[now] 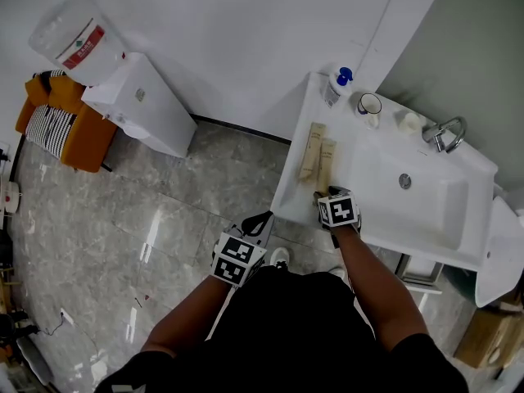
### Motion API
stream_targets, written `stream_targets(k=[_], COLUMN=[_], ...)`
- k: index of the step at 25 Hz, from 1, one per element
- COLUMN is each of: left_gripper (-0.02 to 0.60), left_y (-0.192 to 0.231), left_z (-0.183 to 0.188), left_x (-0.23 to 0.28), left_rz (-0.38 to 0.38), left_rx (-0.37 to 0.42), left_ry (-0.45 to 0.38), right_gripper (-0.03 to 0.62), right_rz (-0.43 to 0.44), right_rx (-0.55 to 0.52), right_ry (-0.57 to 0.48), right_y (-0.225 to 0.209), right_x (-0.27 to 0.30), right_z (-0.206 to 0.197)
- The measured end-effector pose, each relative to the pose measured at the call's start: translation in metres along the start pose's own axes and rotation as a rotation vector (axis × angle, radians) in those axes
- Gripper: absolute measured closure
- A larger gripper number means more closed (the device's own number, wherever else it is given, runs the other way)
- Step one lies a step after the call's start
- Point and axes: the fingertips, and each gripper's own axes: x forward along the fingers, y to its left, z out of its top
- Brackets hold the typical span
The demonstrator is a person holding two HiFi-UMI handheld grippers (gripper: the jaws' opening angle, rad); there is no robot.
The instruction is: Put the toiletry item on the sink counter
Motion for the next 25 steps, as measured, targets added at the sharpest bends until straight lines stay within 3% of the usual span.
stream_targets(k=[1,5,12,20,25], left_gripper=[0.581,0.581,0.581,0.581,0.581], left_y=[0.001,-0.003,-0.01,-0.026,-0.043], left_z=[0.001,0.004,0.008,0.011,0.015], left_x=[0.001,0.003,0.005,0.012,0.017], left_rz=[-0.001,-0.014,-0.029,-0.071,-0.108], left_rx=[-0.001,0.006,0.015,0.037,0.061], left_ry=[-0.001,-0.004,-0.016,-0.023,-0.031], right_gripper=[0.439,0.508,0.527,0.539,0.545], right_rz=[-0.006,0.005,0.096,0.13,0.103], right_rx=[0.015,0.107,0.343,0.406,0.432], right_ry=[-0.002,-0.02,-0.086,-0.184,-0.227], right_y=[-0.002,-0.009,-0.017,-0.018,-0.027], right_x=[-0.002,-0.009,-0.018,-0.051,-0.072], right_z=[0.0,-0.002,-0.001,0.004,-0.003])
